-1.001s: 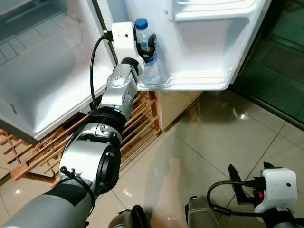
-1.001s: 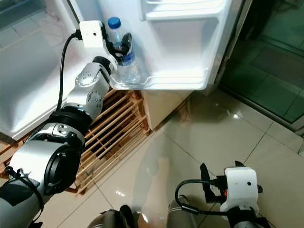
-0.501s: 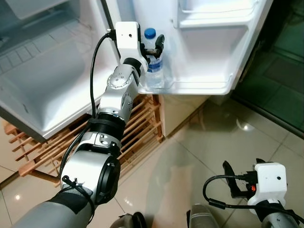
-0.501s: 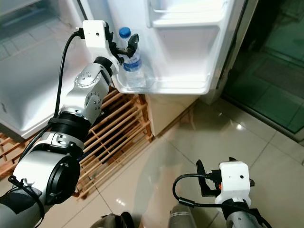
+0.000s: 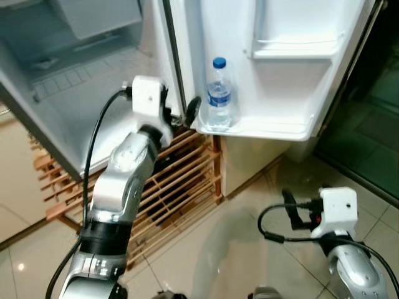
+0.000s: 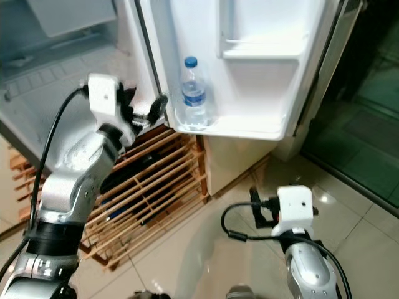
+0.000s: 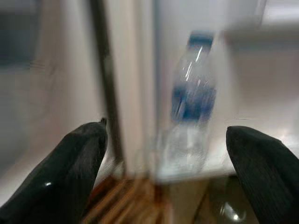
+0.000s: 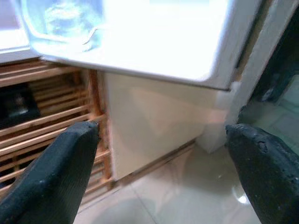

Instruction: Restocking fridge

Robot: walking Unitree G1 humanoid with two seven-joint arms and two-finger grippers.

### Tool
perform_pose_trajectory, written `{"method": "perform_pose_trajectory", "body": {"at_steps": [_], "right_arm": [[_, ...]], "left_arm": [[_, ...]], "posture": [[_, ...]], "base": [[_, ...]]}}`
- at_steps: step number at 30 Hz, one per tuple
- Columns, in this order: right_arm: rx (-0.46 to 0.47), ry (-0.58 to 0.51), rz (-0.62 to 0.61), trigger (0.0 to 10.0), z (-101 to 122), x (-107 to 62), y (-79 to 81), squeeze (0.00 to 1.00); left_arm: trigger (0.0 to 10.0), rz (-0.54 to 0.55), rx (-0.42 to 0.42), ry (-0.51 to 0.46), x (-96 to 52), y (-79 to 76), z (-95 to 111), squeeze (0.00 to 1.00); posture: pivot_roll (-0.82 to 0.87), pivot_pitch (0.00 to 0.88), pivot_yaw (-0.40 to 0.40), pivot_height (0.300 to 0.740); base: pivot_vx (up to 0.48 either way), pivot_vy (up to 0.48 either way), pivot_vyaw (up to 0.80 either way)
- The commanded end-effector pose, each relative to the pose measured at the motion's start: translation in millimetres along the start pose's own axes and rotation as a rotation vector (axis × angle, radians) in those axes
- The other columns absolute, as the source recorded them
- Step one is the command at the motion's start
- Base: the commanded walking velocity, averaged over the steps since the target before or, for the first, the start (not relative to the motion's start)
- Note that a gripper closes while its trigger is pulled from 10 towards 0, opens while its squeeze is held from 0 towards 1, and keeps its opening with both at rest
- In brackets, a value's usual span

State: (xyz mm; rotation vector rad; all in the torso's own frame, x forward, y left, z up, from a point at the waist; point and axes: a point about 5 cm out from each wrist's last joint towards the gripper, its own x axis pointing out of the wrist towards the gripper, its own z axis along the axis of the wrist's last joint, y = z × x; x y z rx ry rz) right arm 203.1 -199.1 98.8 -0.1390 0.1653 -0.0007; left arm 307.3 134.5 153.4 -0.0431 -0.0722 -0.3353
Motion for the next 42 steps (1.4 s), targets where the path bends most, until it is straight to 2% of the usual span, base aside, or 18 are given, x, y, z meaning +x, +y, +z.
{"method": "perform_pose_trajectory", "body": {"at_steps": [1, 2, 4, 5, 6, 7, 8, 11, 12, 13, 14, 18, 23, 27, 32, 42], "right_arm": [[0.019, -0.015, -0.028, 10.0, 1.1, 3.9, -4.5, 0.00], [0.024, -0.016, -0.033, 10.0, 0.5, 5.3, -6.3, 0.00], [0.029, -0.012, -0.043, 10.0, -1.8, 5.7, -7.7, 0.00], [0.033, -0.013, -0.047, 10.0, -2.8, 5.9, -7.9, 0.00], [0.035, -0.013, -0.050, 10.0, -4.1, 6.3, -7.8, 0.00], [0.036, -0.014, -0.051, 10.0, -4.9, 7.7, -7.8, 0.00], [0.036, -0.015, -0.051, 10.0, -6.1, 9.4, -6.3, 0.00], [0.040, -0.017, -0.052, 10.0, -6.4, 11.5, -4.6, 0.00], [0.040, -0.026, -0.053, 10.0, -5.9, 14.4, -3.1, 0.00], [0.040, -0.026, -0.053, 10.0, -5.9, 14.4, -3.1, 0.00], [0.037, -0.033, -0.055, 10.0, -5.1, 16.0, -2.6, 0.00], [0.036, -0.036, -0.060, 10.0, -5.6, 16.5, -3.3, 0.00], [0.028, -0.031, -0.072, 10.0, -10.7, 13.0, -4.9, 0.00], [0.019, -0.032, -0.046, 10.0, -12.6, 11.4, 2.0, 0.00], [0.011, -0.029, -0.031, 10.0, -13.9, 10.2, 6.6, 0.00], [0.018, -0.012, -0.043, 10.0, -19.0, 3.5, 4.8, 0.00]], "left_arm": [[10.0, 0.015, 0.033, -0.006, -13.4, 5.9, -17.2, 1.00], [10.0, 0.018, 0.044, -0.015, -23.2, 6.2, -23.1, 1.00], [10.0, -0.001, 0.132, -0.017, -44.1, 5.7, -33.2, 1.00], [10.0, 0.000, 0.121, -0.002, -52.1, 4.9, -34.1, 1.00], [10.0, -0.006, 0.125, 0.002, -56.3, 2.2, -31.9, 0.64], [10.0, -0.007, 0.131, -0.005, -57.0, 0.0, -28.0, 0.00], [10.0, -0.021, 0.138, 0.003, -49.5, -5.6, -23.1, 0.00], [10.0, -0.030, 0.183, -0.005, -42.0, -8.0, -21.0, 0.00], [10.0, -0.029, 0.171, -0.020, -30.9, -9.9, -19.7, 0.00], [10.0, -0.029, 0.171, -0.020, -30.9, -9.9, -19.7, 0.00], [10.0, -0.015, 0.109, -0.018, -21.5, -9.8, -20.4, 0.00], [10.0, 0.023, 0.050, 0.010, -14.7, -5.4, -22.8, 0.00], [10.0, 0.147, -0.123, 0.110, -3.7, 8.9, -35.1, 0.00], [10.0, 0.129, -0.090, 0.106, 4.1, 4.7, -32.6, 0.00], [10.0, 0.140, -0.100, 0.125, 6.3, 6.4, -33.7, 0.00], [10.0, 0.078, -0.103, 0.122, 9.0, -4.1, -33.4, 0.00]], "posture": [[-0.19, 0.000, 0.097, 0.740], [-0.19, 0.000, 0.094, 0.740], [-0.19, 0.000, 0.091, 0.740], [-0.19, 0.000, 0.091, 0.740], [-0.19, 0.000, 0.090, 0.740], [-0.18, 0.000, 0.093, 0.740], [-0.18, 0.000, 0.092, 0.740], [-0.18, 0.000, 0.097, 0.740], [-0.19, 0.000, 0.107, 0.740], [-0.19, 0.000, 0.107, 0.740], [-0.20, 0.000, 0.116, 0.740], [-0.21, 0.000, 0.127, 0.740], [-0.22, 0.000, 0.139, 0.740], [-0.22, 0.000, 0.144, 0.740], [-0.23, 0.000, 0.152, 0.740], [-0.24, 0.000, 0.162, 0.740]], "base": [[0.000, 0.000, 0.00], [0.000, 0.000, 0.00], [0.000, 0.000, 0.00], [0.000, 0.000, 0.00], [0.000, 0.000, 0.00], [0.000, 0.000, 0.00], [0.000, -0.285, 0.00], [0.000, -0.480, 0.00], [0.000, -0.480, 0.76], [0.000, -0.480, 0.76], [0.000, -0.480, 0.75], [0.000, -0.480, 0.75], [0.000, -0.480, 0.74], [0.000, -0.480, 0.73], [0.000, -0.480, 0.66], [0.000, -0.480, 0.64]]}}
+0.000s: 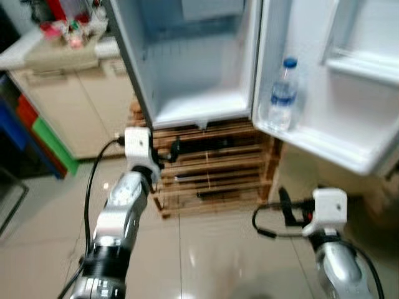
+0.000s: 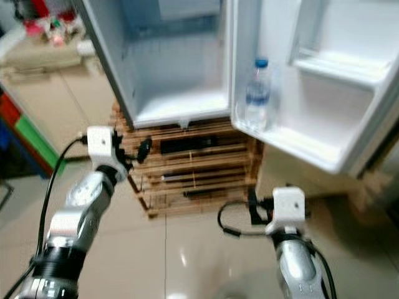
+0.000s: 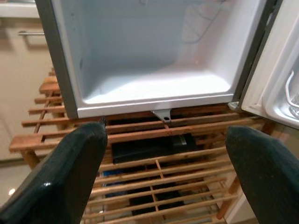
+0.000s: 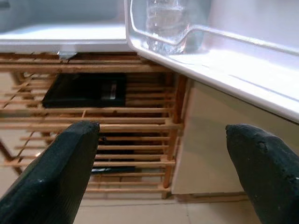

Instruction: Restocking fridge

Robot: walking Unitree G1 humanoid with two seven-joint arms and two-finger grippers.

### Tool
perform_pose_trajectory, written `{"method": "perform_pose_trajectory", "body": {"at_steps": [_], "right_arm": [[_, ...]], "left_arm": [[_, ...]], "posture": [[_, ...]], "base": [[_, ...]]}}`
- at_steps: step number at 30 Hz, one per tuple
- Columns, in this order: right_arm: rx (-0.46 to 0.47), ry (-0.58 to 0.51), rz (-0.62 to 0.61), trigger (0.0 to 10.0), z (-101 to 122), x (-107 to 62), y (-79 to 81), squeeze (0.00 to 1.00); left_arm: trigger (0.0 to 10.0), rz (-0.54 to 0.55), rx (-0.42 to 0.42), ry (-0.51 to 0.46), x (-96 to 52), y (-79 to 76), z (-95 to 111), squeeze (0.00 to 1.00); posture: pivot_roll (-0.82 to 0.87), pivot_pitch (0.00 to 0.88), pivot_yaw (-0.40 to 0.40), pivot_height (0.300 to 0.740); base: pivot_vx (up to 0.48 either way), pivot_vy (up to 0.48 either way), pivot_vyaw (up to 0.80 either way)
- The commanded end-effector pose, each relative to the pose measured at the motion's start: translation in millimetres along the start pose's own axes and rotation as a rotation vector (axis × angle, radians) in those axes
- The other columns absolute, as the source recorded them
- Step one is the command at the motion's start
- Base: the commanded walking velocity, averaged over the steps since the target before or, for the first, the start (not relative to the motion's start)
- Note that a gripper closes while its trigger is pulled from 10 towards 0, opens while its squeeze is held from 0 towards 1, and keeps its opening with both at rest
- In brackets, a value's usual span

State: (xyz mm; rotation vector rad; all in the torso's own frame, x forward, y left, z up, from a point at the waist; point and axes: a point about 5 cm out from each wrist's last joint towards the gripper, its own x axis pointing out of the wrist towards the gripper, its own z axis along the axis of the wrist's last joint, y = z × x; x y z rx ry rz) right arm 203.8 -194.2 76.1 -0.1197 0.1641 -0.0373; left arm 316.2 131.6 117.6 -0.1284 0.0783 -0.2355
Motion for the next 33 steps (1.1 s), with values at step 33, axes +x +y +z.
{"method": "perform_pose_trajectory", "body": {"at_steps": [33], "right_arm": [[-0.352, 0.459, -0.815, 10.0, -55.9, -43.4, -192.4, 0.00]], "left_arm": [[10.0, -0.169, 0.204, 0.748, -26.3, 26.2, -115.0, 0.00]], "posture": [[-0.25, 0.000, 0.163, 0.740]], "base": [[0.000, -0.115, 0.15]]}}
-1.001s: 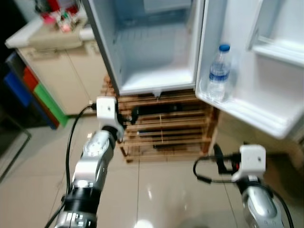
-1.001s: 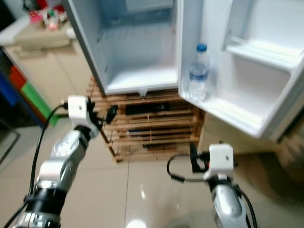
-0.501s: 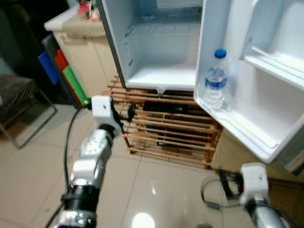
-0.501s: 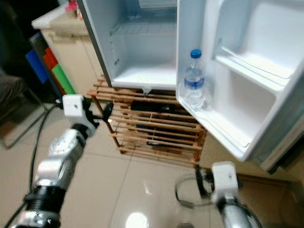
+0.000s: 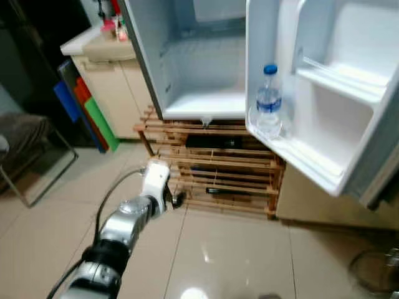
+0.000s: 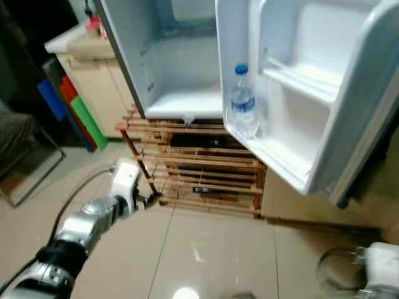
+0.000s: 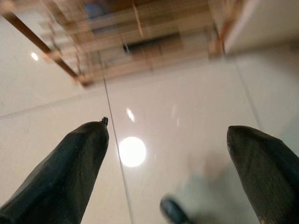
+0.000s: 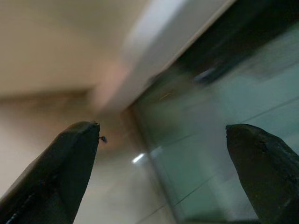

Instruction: Restocking fridge

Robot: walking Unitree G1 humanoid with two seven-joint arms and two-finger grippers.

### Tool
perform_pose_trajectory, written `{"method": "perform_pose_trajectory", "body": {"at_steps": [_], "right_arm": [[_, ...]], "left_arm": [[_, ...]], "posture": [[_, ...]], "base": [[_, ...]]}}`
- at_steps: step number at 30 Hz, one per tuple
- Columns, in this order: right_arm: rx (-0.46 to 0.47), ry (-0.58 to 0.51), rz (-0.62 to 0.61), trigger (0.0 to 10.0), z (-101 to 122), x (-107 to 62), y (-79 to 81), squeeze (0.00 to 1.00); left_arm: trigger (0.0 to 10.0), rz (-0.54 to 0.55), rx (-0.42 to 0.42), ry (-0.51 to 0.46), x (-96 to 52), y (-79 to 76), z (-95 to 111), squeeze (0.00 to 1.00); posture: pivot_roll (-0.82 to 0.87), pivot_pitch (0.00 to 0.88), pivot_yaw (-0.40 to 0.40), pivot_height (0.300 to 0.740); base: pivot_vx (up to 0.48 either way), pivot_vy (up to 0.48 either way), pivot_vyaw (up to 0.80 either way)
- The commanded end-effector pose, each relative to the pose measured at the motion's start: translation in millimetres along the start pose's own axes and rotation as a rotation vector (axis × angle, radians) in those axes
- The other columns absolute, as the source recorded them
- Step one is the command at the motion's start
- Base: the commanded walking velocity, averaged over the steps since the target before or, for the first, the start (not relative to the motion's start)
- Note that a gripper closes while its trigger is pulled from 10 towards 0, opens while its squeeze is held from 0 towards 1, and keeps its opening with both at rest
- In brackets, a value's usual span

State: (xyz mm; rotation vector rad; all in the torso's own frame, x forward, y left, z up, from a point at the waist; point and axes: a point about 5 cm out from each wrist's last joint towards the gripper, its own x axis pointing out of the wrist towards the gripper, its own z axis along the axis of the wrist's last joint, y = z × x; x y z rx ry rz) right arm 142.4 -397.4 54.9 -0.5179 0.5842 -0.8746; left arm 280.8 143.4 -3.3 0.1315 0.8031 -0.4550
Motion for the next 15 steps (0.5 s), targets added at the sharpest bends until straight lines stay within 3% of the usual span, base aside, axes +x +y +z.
{"method": "perform_pose_trajectory", "body": {"at_steps": [1, 3, 6, 8, 11, 15], "right_arm": [[0.052, -0.184, -0.024, 10.0, 42.4, 0.1, 4.4, 0.00], [0.123, -0.305, -0.011, 10.0, 75.0, -0.9, 6.4, 0.00], [0.177, -0.392, 0.042, 10.0, 102.7, -3.1, 15.8, 0.00], [0.268, -0.467, 0.143, 10.0, 136.1, -10.5, 32.7, 0.00], [0.300, -0.530, 0.257, 10.0, 156.2, -21.1, 47.4, 0.00], [0.295, -0.579, 0.355, 10.0, 164.6, -33.0, 62.4, 0.00]], "left_arm": [[10.0, -0.017, 0.097, 0.055, -1.0, 5.7, -7.2, 0.00], [10.0, -0.044, 0.148, 0.098, -0.3, 3.8, -15.7, 0.00], [10.0, -0.041, 0.173, 0.122, 0.9, 4.2, -18.5, 0.00], [10.0, -0.032, 0.186, 0.134, 2.7, 5.3, -18.4, 0.00], [10.0, -0.025, 0.195, 0.129, 3.9, 5.7, -17.3, 0.00], [10.0, -0.024, 0.204, 0.129, 4.7, 6.8, -18.7, 0.00]], "posture": [[-0.26, 0.000, 0.169, 0.740], [-0.27, 0.000, 0.172, 0.740], [-0.27, 0.000, 0.175, 0.740], [-0.27, 0.000, 0.172, 0.740], [-0.27, 0.000, 0.168, 0.740], [-0.27, 0.000, 0.164, 0.740]], "base": [[0.000, 0.000, 0.00], [0.000, 0.000, 0.00], [0.000, 0.000, 0.00], [0.000, 0.000, 0.00], [0.000, 0.000, 0.00], [0.000, 0.000, 0.00]]}}
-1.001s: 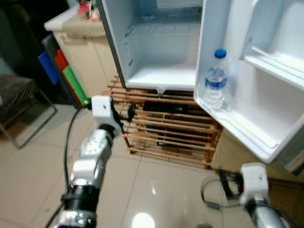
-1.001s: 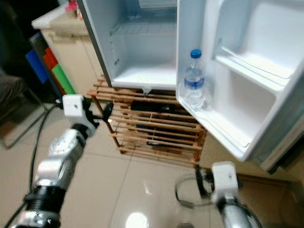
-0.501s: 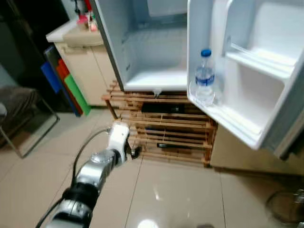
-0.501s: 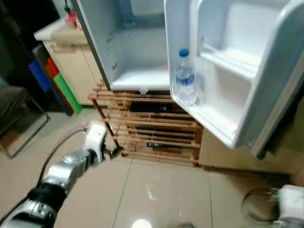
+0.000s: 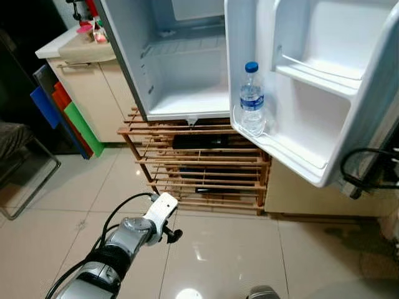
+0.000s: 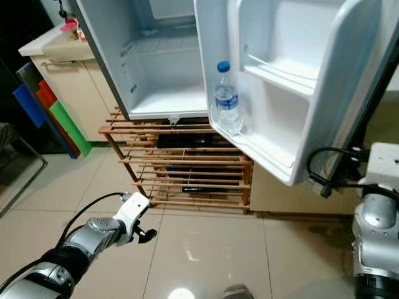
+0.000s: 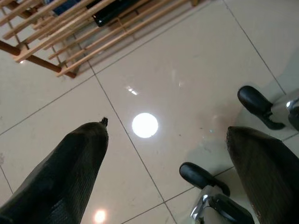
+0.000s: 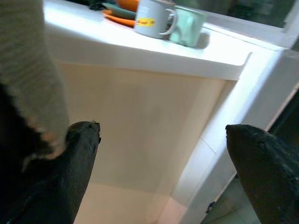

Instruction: Restocking fridge

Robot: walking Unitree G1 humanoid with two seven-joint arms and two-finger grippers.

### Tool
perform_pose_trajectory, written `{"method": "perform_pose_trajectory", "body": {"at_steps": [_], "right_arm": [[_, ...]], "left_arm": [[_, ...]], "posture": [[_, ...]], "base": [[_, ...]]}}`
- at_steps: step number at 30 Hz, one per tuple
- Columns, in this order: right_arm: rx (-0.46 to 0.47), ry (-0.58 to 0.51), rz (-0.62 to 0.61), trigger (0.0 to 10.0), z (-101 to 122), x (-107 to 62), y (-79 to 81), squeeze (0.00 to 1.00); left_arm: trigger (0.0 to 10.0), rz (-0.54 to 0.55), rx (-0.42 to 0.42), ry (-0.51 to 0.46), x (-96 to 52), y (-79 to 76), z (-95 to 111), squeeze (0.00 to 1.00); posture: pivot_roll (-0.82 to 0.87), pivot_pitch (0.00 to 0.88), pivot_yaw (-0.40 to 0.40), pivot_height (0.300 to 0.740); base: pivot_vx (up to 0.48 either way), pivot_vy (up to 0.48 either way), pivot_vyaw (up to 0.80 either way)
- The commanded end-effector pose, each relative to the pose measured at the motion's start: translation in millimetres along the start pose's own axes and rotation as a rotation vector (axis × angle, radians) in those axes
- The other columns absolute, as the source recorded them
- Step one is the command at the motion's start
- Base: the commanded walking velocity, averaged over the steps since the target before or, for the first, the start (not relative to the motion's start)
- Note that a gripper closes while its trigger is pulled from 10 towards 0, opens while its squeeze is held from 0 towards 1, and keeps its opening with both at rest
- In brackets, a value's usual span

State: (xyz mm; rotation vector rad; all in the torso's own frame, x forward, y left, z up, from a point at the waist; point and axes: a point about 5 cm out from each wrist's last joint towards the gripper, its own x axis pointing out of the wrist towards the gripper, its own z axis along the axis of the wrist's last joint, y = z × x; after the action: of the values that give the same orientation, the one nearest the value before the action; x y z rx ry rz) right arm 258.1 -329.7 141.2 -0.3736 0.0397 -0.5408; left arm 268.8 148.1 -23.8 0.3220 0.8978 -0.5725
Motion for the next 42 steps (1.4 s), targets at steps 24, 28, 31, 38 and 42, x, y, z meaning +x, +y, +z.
{"method": "perform_pose_trajectory", "body": {"at_steps": [24, 28, 31, 38, 42], "right_arm": [[0.533, 0.129, 0.795, 10.0, 32.6, -78.7, 82.1, 0.00], [0.361, 0.171, 0.602, 10.0, 16.2, -63.6, 70.0, 0.00], [0.174, 0.149, 0.479, 10.0, 5.9, -56.5, 63.6, 0.00], [0.262, 0.159, 0.456, 10.0, -3.2, -69.5, 91.5, 0.00], [0.280, 0.150, 0.471, 10.0, -3.7, -73.9, 102.1, 0.00]], "left_arm": [[10.0, 0.093, 0.030, 0.251, -5.4, -6.4, -89.2, 0.00], [10.0, 0.114, 0.006, 0.171, -0.3, -8.5, -74.0, 0.00], [10.0, 0.115, -0.021, 0.053, 5.8, -11.3, -48.4, 0.00], [10.0, 0.120, -0.203, -0.746, -34.5, 28.3, 101.2, 0.00], [10.0, 0.104, -0.199, -1.030, -75.1, 22.0, 157.9, 0.00]], "posture": [[-0.27, 0.000, 0.175, 0.740], [-0.27, 0.000, 0.173, 0.740], [-0.27, 0.000, 0.173, 0.740], [-0.23, 0.000, 0.158, 0.740], [-0.22, 0.000, 0.154, 0.740]], "base": [[0.000, 0.000, 0.00], [0.000, 0.000, 0.00], [0.000, 0.000, 0.00], [0.000, 0.000, 0.00], [0.000, 0.000, 0.00]]}}
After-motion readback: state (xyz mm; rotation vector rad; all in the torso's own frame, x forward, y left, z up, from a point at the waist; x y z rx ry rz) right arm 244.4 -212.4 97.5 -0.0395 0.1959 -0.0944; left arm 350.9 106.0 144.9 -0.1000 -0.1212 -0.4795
